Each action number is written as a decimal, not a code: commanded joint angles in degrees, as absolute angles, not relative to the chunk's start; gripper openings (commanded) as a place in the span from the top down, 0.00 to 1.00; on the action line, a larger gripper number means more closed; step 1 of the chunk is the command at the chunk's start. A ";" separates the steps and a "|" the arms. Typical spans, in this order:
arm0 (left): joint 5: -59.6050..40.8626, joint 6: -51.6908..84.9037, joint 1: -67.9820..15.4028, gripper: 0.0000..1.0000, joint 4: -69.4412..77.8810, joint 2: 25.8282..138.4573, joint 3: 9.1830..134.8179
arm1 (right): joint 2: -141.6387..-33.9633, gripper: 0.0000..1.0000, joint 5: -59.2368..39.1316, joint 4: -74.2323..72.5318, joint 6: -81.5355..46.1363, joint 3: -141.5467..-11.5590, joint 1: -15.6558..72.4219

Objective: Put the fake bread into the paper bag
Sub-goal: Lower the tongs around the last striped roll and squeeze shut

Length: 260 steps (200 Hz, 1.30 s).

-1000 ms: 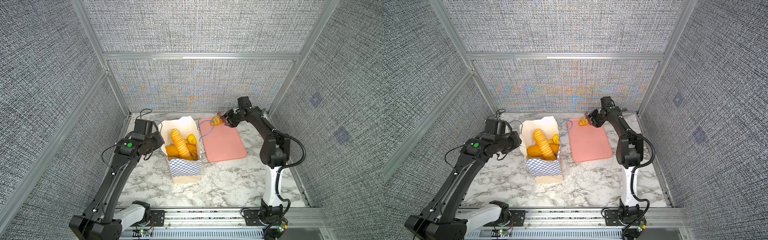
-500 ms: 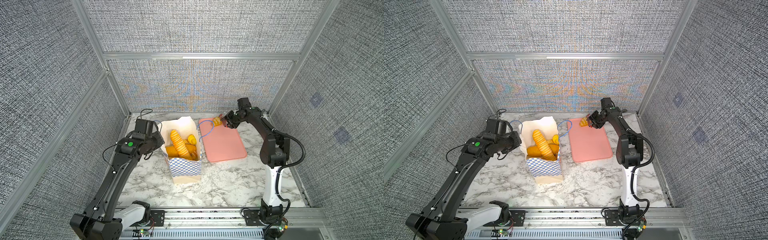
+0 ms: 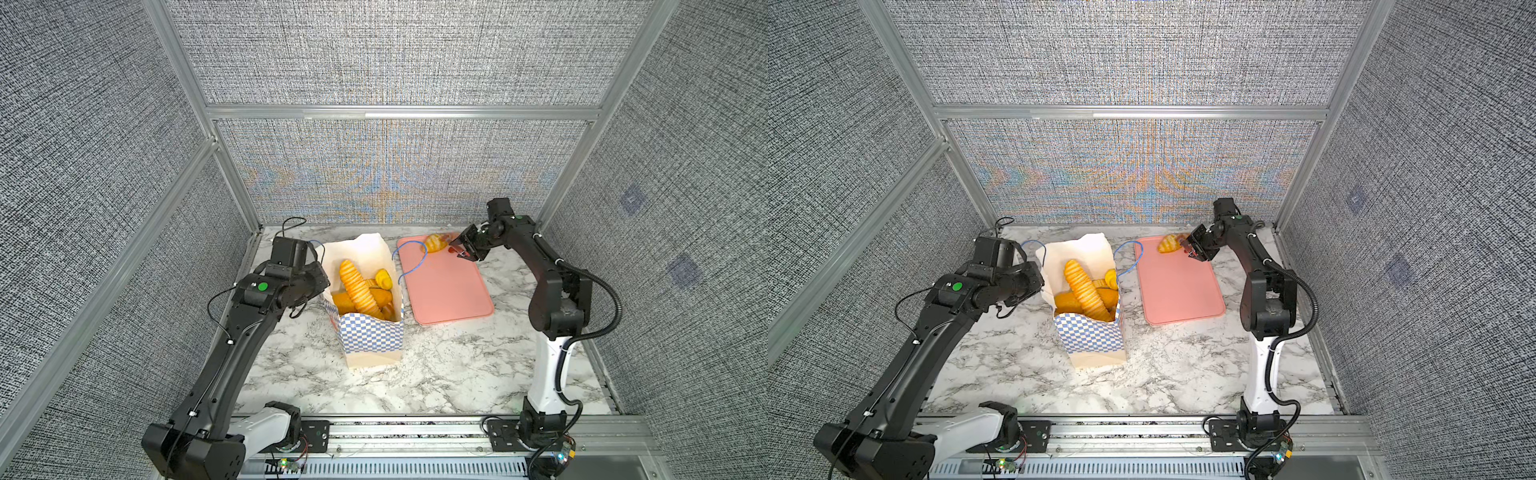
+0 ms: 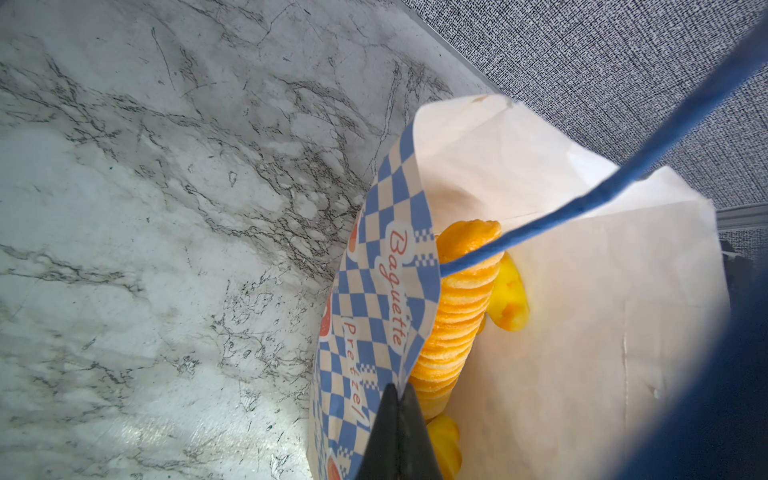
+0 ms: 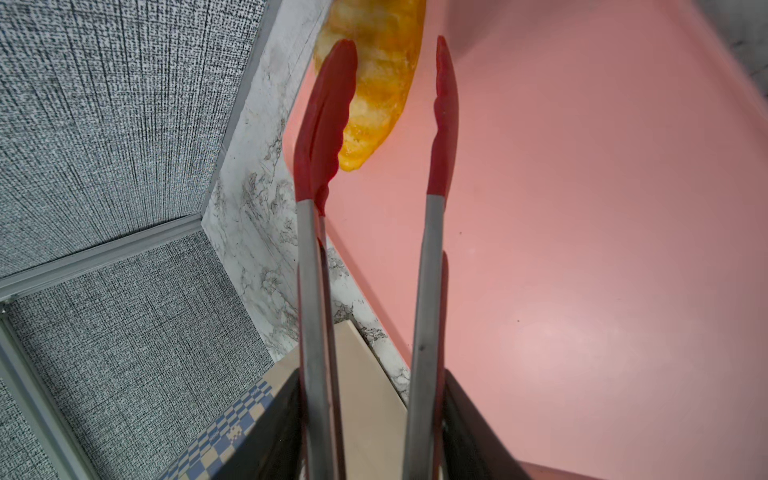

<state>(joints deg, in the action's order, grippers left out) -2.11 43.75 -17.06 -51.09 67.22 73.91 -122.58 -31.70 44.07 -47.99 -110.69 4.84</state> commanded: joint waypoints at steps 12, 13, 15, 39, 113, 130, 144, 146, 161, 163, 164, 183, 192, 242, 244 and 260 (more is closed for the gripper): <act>-1.93 43.84 -17.05 0.97 -51.86 66.46 73.83 | -121.57 0.51 -34.14 44.25 -46.50 -111.44 4.86; -1.89 43.80 -17.05 0.97 -51.86 66.45 73.83 | -121.56 0.51 -34.12 44.27 -46.50 -111.53 4.85; -1.83 43.84 -17.05 0.97 -51.86 66.38 73.78 | -121.51 0.51 -34.04 44.33 -46.36 -111.60 4.84; -1.67 43.84 -17.04 0.97 -52.20 65.76 73.59 | -121.06 0.50 -34.16 44.91 -46.05 -112.39 4.86; -1.54 44.03 -17.05 0.97 -52.22 65.51 73.35 | -123.64 0.46 -34.57 46.14 -46.72 -115.76 5.01; -1.49 44.17 -17.01 0.97 -52.21 65.23 73.06 | -124.69 0.45 -34.45 46.86 -46.69 -117.12 5.10; -1.38 44.36 -16.98 0.97 -52.15 65.00 72.78 | -125.49 0.45 -34.37 47.30 -46.75 -118.12 5.10; -1.35 44.38 -17.03 0.97 -52.13 64.96 72.78 | -125.57 0.45 -34.37 47.33 -46.76 -118.23 5.10; -1.26 44.42 -17.05 0.97 -52.21 64.86 72.64 | -126.40 0.45 -34.45 47.37 -47.10 -118.96 5.09; -1.24 44.42 -17.03 0.97 -52.21 64.86 72.61 | -126.43 0.45 -34.48 47.44 -47.15 -119.08 5.14; -1.23 44.44 -17.04 0.97 -52.21 64.86 72.60 | -126.50 0.45 -34.46 47.45 -47.13 -119.13 5.16; -1.06 44.45 -17.04 0.97 -52.29 64.78 72.66 | -127.58 0.45 -34.45 47.79 -47.37 -120.12 5.19; -1.05 44.45 -17.03 0.97 -52.45 64.72 72.69 | -128.17 0.45 -34.54 47.94 -47.54 -120.57 5.29; -0.61 44.48 -17.01 0.97 -52.56 64.65 72.69 | -130.24 0.44 -34.54 48.47 -48.01 -122.56 5.36; -0.57 44.47 -17.04 0.97 -52.56 64.68 72.69 | -130.36 0.44 -34.54 48.50 -48.06 -122.60 5.36; -0.46 44.56 -17.04 0.97 -52.56 64.64 72.68 | -130.94 0.45 -34.76 48.65 -48.00 -123.09 5.36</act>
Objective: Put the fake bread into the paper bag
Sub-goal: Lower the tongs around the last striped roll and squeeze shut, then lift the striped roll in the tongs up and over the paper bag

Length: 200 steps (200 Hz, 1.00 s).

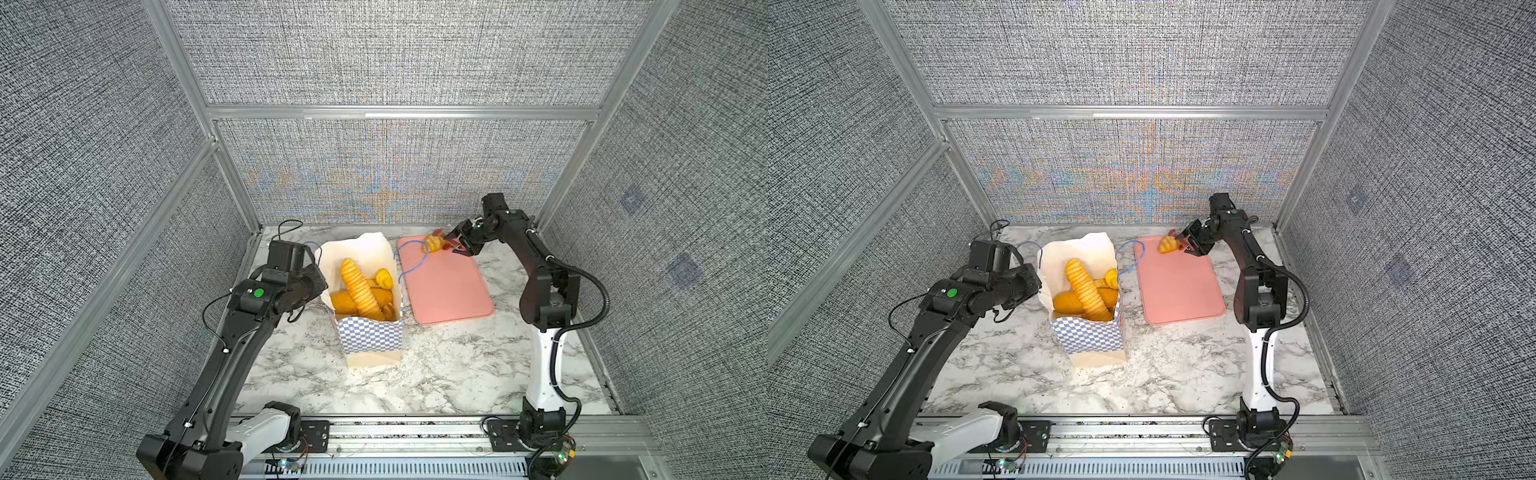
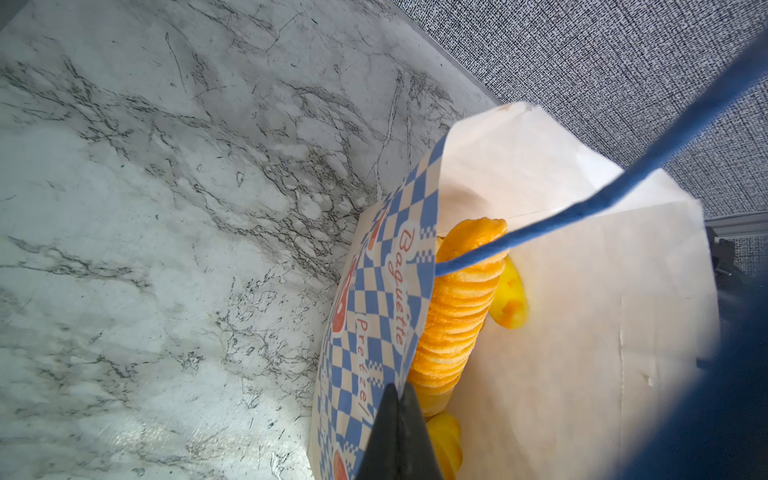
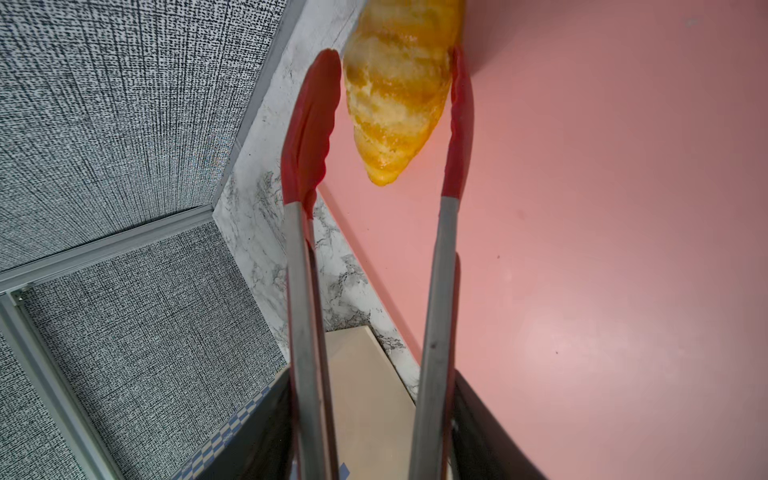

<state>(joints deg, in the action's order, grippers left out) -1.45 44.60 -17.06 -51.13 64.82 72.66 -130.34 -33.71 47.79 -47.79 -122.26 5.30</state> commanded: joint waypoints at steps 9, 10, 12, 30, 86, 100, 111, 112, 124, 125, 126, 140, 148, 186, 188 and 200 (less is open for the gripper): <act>-0.42 44.65 -16.99 0.97 -52.56 64.70 72.69 | -131.12 0.45 -34.63 48.72 -48.07 -123.19 5.36; -0.43 44.65 -17.02 0.97 -52.56 64.74 72.69 | -131.17 0.45 -34.63 48.71 -48.11 -123.21 5.36; -0.44 44.63 -17.04 0.97 -52.56 64.77 72.69 | -131.25 0.45 -34.65 48.70 -48.15 -123.26 5.36; -0.38 44.69 -17.05 0.97 -52.39 64.88 72.76 | -131.70 0.47 -34.82 48.74 -48.08 -123.49 5.38; -0.31 44.60 -17.01 0.97 -52.34 65.51 73.48 | -130.78 0.59 -34.32 48.76 -47.56 -122.12 5.31; -0.27 44.65 -17.05 0.97 -52.42 65.48 73.56 | -129.60 0.60 -34.19 48.18 -47.46 -120.67 5.32; -0.18 44.60 -17.00 0.97 -52.40 65.42 73.56 | -128.55 0.61 -34.11 47.65 -47.39 -119.29 5.32; -0.18 44.63 -17.02 0.97 -52.39 65.40 73.56 | -128.39 0.61 -34.10 47.65 -47.34 -119.19 5.30; -0.08 44.54 -17.00 0.97 -52.55 65.32 73.65 | -127.00 0.62 -33.93 47.09 -47.12 -117.56 5.22; -0.09 44.50 -16.98 0.97 -52.51 65.31 73.65 | -126.87 0.63 -33.93 47.06 -47.12 -117.36 5.20; -0.09 44.53 -17.02 0.97 -52.49 65.35 73.70 | -126.72 0.63 -33.93 47.08 -47.11 -117.17 5.19; 0.00 44.51 -17.03 0.97 -52.56 65.32 73.74 | -124.94 0.63 -33.93 46.34 -46.86 -115.00 5.14; 0.02 44.46 -16.98 0.97 -52.65 65.32 73.82 | -123.94 0.64 -33.97 46.17 -46.59 -113.93 5.09; 0.06 44.08 -17.04 0.92 -53.18 65.19 74.11 | -118.98 0.67 -33.67 46.05 -44.64 -109.65 5.01; 0.10 44.11 -17.05 0.91 -53.22 65.12 74.12 | -118.78 0.67 -33.66 46.19 -44.56 -109.48 4.94; 0.13 44.07 -17.05 0.85 -53.34 65.03 74.14 | -117.25 0.67 -33.35 46.47 -43.87 -108.54 4.96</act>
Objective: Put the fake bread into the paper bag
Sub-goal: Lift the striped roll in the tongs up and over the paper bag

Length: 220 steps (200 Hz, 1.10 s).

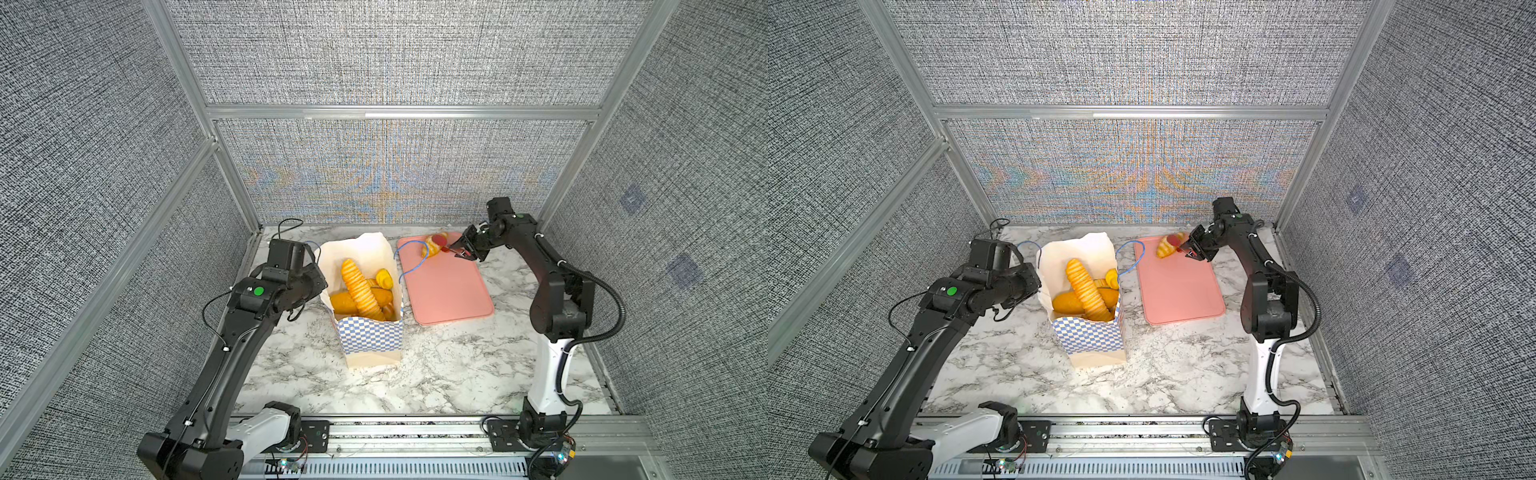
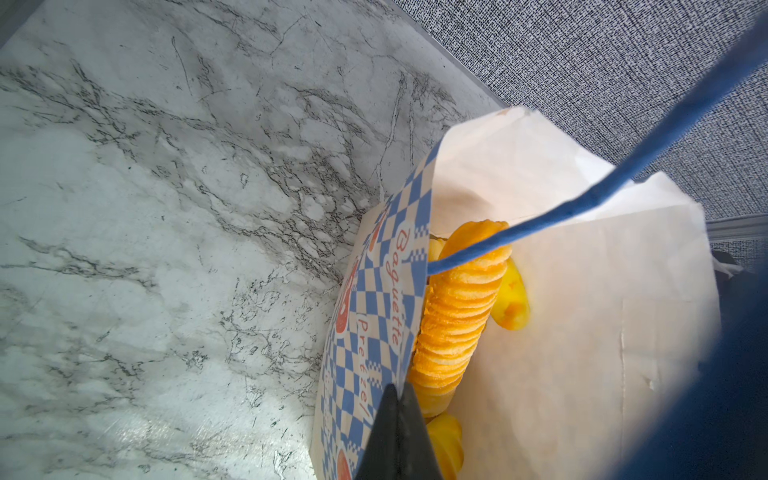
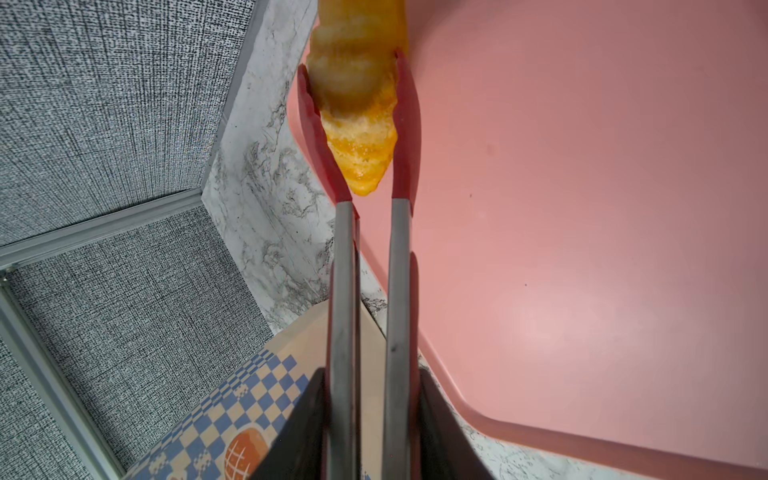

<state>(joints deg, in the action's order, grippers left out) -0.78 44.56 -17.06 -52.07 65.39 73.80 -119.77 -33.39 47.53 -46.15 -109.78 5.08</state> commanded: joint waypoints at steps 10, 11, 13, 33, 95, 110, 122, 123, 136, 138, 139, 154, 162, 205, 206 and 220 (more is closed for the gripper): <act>0.11 44.11 -17.05 0.79 -53.49 64.87 74.18 | -115.97 0.67 -33.07 46.99 -43.00 -108.07 4.97; 0.14 44.12 -17.05 0.79 -53.51 64.87 74.18 | -115.81 0.67 -33.06 47.05 -42.90 -108.00 4.99; 0.19 44.05 -16.98 0.78 -53.54 64.86 74.18 | -115.59 0.67 -32.98 47.14 -42.74 -107.90 5.00; 0.24 44.11 -17.04 0.68 -53.87 64.44 74.18 | -113.06 0.67 -32.35 48.57 -40.85 -107.63 4.98; -0.41 43.81 -17.03 0.80 -54.14 63.33 74.18 | -103.93 0.67 -28.74 53.13 -33.27 -110.40 5.50; -0.55 43.70 -17.05 0.83 -54.14 63.36 74.18 | -101.71 0.67 -28.22 53.69 -31.48 -111.38 5.92; -0.82 43.70 -17.00 0.86 -53.99 63.37 74.18 | -100.12 0.67 -27.96 53.85 -30.11 -112.31 6.52; -0.90 43.69 -17.03 0.86 -53.98 63.37 74.18 | -99.98 0.67 -27.91 53.86 -30.00 -112.36 6.64; -1.18 43.68 -17.03 0.88 -53.88 63.52 74.27 | -98.46 0.67 -27.71 53.84 -28.65 -113.62 7.63; -1.15 43.68 -17.04 0.88 -53.88 63.54 74.27 | -98.22 0.67 -27.63 53.84 -28.41 -113.77 7.80; -1.19 43.68 -17.05 0.88 -53.92 63.54 74.27 | -98.11 0.67 -27.61 53.82 -28.27 -113.84 7.90; -1.52 43.63 -17.05 0.91 -53.79 63.80 74.34 | -96.65 0.67 -27.48 53.62 -26.85 -115.46 9.44; -1.71 43.68 -17.05 0.92 -53.71 63.94 74.40 | -95.88 0.67 -27.64 53.31 -26.08 -116.26 10.32; -2.09 43.50 -17.05 0.95 -53.64 64.51 74.62 | -90.84 0.65 -29.59 46.95 -23.72 -116.33 15.28; -2.10 43.50 -17.01 0.95 -53.63 64.51 74.62 | -90.73 0.65 -29.65 46.90 -23.68 -116.35 15.38; -2.07 43.48 -17.05 0.95 -53.53 64.61 74.65 | -90.53 0.64 -30.97 47.04 -22.65 -118.02 17.33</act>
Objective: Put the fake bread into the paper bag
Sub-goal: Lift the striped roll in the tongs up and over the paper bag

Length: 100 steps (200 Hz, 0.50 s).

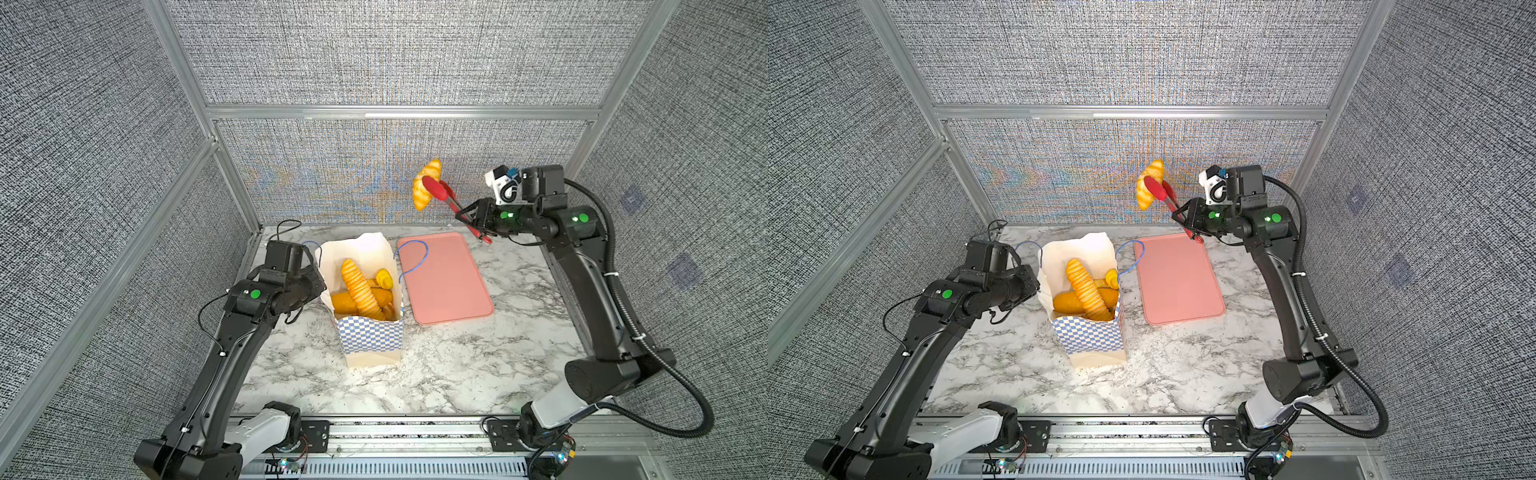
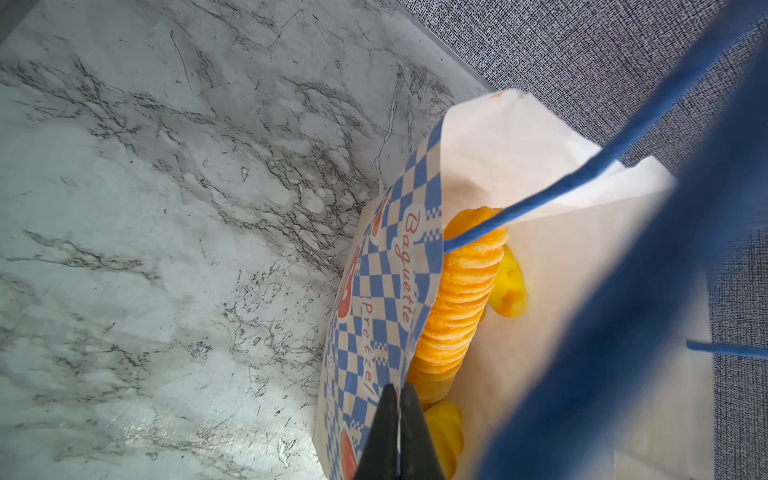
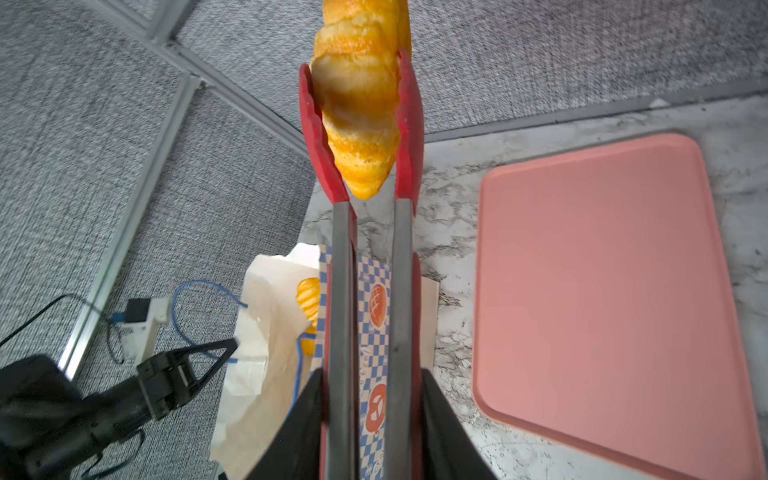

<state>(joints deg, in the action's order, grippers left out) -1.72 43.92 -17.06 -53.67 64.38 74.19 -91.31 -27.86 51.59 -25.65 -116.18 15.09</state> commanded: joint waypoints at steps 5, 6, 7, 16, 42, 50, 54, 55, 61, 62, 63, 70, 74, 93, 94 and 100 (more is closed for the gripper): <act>-2.06 43.49 -17.05 0.95 -53.45 64.61 74.77 | -90.61 0.64 -31.25 47.57 -22.16 -118.91 18.12; -2.09 43.50 -17.05 0.95 -53.44 64.65 74.78 | -90.70 0.64 -31.31 47.65 -22.02 -119.09 18.33; -2.10 43.50 -17.05 0.95 -53.44 64.67 74.79 | -90.75 0.64 -31.39 47.77 -21.91 -119.18 18.44; -2.08 43.45 -17.05 0.95 -53.48 64.86 74.88 | -91.19 0.64 -31.81 48.97 -20.89 -120.71 19.95; -2.11 43.33 -17.05 0.96 -53.37 65.31 75.39 | -92.26 0.64 -32.42 53.35 -17.87 -124.64 23.72; -2.18 43.24 -17.03 0.96 -53.35 65.44 75.50 | -92.56 0.64 -32.39 54.79 -16.90 -125.70 24.78; -2.12 43.24 -17.04 0.96 -53.35 65.55 75.50 | -92.68 0.64 -32.40 55.54 -16.46 -126.01 25.25; -2.16 43.24 -17.04 0.96 -53.39 65.60 75.50 | -92.70 0.64 -32.37 55.72 -16.32 -126.11 25.32; -2.17 43.20 -17.05 0.96 -53.36 65.62 75.65 | -92.80 0.64 -32.40 56.79 -15.75 -126.66 25.94; -2.14 43.22 -17.05 0.96 -53.35 65.68 75.62 | -92.76 0.64 -32.37 56.96 -15.61 -126.70 26.11; -2.17 43.23 -17.05 0.96 -53.35 65.71 75.60 | -92.74 0.64 -32.40 57.17 -15.49 -126.76 26.19; -2.20 43.18 -17.03 0.96 -53.26 65.67 75.67 | -92.80 0.64 -32.33 58.16 -14.87 -127.06 26.83; -2.20 43.22 -17.05 0.96 -53.26 65.80 75.67 | -92.75 0.64 -32.26 58.81 -14.55 -127.17 27.18; -2.18 43.19 -17.03 0.96 -53.18 65.92 75.76 | -92.58 0.64 -31.26 62.05 -12.41 -127.40 28.84; -2.19 43.21 -17.04 0.96 -53.17 65.92 75.81 | -92.57 0.64 -31.14 62.23 -12.31 -127.38 28.88; -2.18 43.24 -17.05 0.96 -53.22 65.95 75.85 | -92.55 0.64 -30.81 63.18 -11.70 -127.48 29.36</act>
<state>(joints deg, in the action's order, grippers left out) -2.13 43.92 -17.06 -53.69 65.71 75.31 -92.77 -31.31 59.00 -15.86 -126.85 27.92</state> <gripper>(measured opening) 0.048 0.362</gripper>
